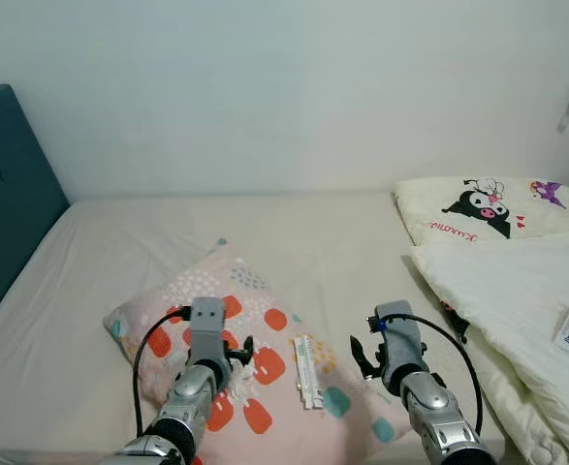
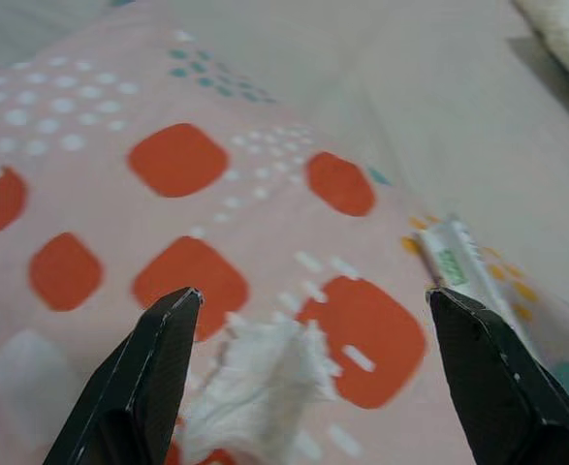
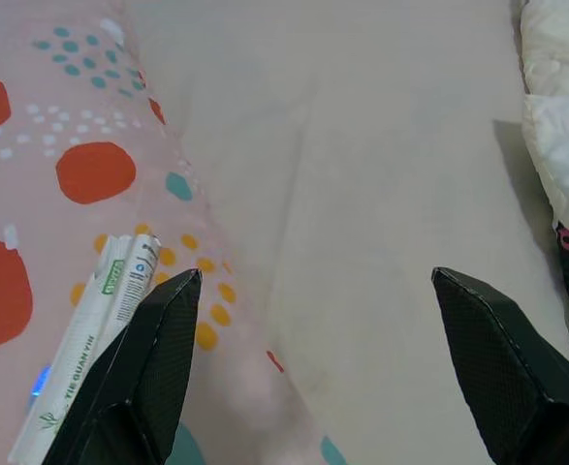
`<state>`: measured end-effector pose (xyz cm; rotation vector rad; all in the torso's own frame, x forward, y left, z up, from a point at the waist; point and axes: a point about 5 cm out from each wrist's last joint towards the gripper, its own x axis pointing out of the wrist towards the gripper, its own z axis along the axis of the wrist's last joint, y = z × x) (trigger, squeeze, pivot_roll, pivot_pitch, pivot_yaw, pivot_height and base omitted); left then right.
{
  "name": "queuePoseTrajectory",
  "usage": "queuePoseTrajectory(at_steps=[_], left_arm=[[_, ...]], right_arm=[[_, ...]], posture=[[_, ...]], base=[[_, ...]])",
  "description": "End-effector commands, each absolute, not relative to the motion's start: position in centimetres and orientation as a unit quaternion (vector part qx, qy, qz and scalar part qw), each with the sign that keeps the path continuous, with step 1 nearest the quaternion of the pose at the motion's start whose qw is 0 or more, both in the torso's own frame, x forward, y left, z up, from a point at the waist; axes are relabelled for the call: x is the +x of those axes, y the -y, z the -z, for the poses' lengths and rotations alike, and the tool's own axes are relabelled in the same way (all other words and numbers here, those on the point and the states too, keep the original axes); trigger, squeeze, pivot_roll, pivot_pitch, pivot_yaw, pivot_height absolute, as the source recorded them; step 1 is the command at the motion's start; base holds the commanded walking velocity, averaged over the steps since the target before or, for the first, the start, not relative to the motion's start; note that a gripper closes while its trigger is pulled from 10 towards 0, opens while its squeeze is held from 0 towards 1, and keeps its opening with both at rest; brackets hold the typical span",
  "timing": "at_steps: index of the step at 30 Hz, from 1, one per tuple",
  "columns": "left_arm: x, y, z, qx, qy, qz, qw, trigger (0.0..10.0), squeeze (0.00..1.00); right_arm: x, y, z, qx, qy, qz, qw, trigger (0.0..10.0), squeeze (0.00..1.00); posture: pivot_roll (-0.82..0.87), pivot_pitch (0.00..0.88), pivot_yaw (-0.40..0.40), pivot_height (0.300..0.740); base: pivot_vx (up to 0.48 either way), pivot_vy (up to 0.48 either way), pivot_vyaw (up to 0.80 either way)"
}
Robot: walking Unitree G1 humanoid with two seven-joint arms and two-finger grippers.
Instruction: Clean up the room
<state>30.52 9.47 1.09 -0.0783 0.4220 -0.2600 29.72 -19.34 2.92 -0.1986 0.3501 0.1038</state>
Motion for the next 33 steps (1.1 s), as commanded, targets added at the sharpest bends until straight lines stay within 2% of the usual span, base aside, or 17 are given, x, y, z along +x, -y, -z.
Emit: queuePoseTrajectory(at_steps=[1, 7, 13, 20, 26, 33], left_arm=[[30.1, -9.4, -0.6, -0.031, -0.216, 0.133, 0.967, 10.0, 0.00], [30.2, -9.3, -0.8, -0.010, -0.215, 0.131, 0.968, 10.0, 0.00], [30.3, -9.3, -0.8, -0.034, -0.218, 0.115, 0.968, 10.0, 0.00], [30.5, -9.1, -1.0, -0.054, -0.215, 0.112, 0.969, 10.0, 0.00], [31.6, -6.6, -3.0, -0.090, -0.172, 0.154, 0.969, 10.0, 0.00], [32.1, -5.5, -4.2, -0.099, -0.145, 0.179, 0.968, 10.0, 0.00]], right_arm=[[29.6, 19.5, -2.9, -0.089, -0.177, -0.048, 0.979, 10.0, 0.00], [29.5, 19.5, -3.1, -0.093, -0.176, -0.051, 0.979, 10.0, 0.00], [29.1, 19.4, -3.3, -0.085, -0.168, -0.052, 0.981, 10.0, 0.00], [28.9, 19.3, -3.4, -0.088, -0.161, -0.056, 0.981, 10.0, 0.00], [28.5, 18.7, -3.3, -0.091, -0.161, -0.070, 0.980, 10.0, 0.00], [28.0, 18.2, -3.3, -0.089, -0.161, -0.077, 0.980, 10.0, 0.00]], posture=[[-0.28, 0.000, 0.003, 0.670], [-0.29, 0.004, 0.003, 0.650], [-0.30, 0.010, 0.010, 0.625], [-0.31, 0.013, 0.011, 0.625], [-0.32, 0.028, 0.017, 0.625], [-0.34, 0.056, 0.019, 0.625]], base=[[0.000, 0.000, 0.00], [0.000, 0.000, 0.00], [0.000, 0.000, 0.00], [0.000, 0.000, 0.00], [0.000, 0.000, 0.00], [0.000, 0.000, 0.00]])
